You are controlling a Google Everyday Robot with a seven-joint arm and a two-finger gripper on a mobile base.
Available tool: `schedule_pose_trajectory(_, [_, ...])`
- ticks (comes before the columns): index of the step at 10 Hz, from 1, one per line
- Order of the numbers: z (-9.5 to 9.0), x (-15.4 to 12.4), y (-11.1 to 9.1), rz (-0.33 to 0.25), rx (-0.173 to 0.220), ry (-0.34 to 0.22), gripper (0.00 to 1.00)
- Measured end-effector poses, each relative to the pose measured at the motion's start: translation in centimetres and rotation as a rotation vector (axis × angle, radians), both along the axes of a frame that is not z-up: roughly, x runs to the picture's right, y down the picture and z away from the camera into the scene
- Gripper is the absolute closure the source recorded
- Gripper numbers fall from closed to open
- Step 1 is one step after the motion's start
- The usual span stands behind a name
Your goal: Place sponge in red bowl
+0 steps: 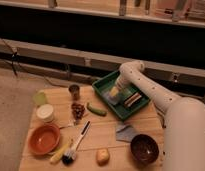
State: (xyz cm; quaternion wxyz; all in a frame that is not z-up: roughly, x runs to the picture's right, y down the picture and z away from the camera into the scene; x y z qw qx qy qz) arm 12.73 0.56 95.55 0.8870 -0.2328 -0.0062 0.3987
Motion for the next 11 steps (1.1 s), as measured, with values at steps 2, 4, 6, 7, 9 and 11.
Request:
schedule_pose_trajectory(2, [-0.7, -0.8, -0.8, -0.031, 0.007, -0.011, 0.20])
schedule_pose_trajectory(4, [-1.4, -0.9, -0.2, -0.049, 0.001, -0.015, 0.20])
schedule_pose_trajectory(6, [-2.2, -0.8, 1.0, -0.051, -0.016, -0.017, 0.20])
schedule_pose_trajectory(7, [-2.5, -0.7, 1.6, -0.049, -0.023, -0.019, 0.20])
schedule_pose_trajectory(9, [-3.1, -1.5, 2.8, -0.052, -0.038, -0.032, 0.20])
schedule_pose_trajectory(11, [-3.4, -1.8, 3.9, -0.049, -0.052, -0.037, 0.20])
